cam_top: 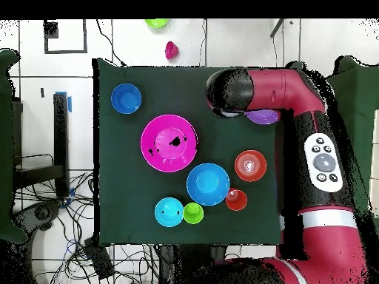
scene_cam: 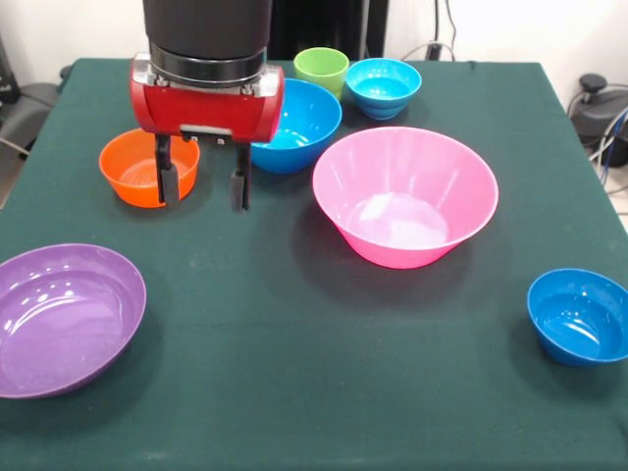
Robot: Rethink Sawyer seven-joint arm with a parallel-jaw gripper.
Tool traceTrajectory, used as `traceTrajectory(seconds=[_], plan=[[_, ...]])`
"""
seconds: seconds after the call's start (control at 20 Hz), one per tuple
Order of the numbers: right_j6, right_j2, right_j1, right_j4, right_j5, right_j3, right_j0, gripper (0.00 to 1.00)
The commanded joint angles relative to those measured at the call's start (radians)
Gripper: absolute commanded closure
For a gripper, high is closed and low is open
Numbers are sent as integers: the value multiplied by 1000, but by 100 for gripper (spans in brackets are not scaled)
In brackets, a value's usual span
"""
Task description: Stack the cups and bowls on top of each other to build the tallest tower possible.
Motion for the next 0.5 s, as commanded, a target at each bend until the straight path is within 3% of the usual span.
traceTrajectory(seconds=[0.05, 0.5], plan=[[-154, 45, 58, -62, -75, 30, 51, 0], [-83, 31, 40, -3, -110, 129, 39, 0]])
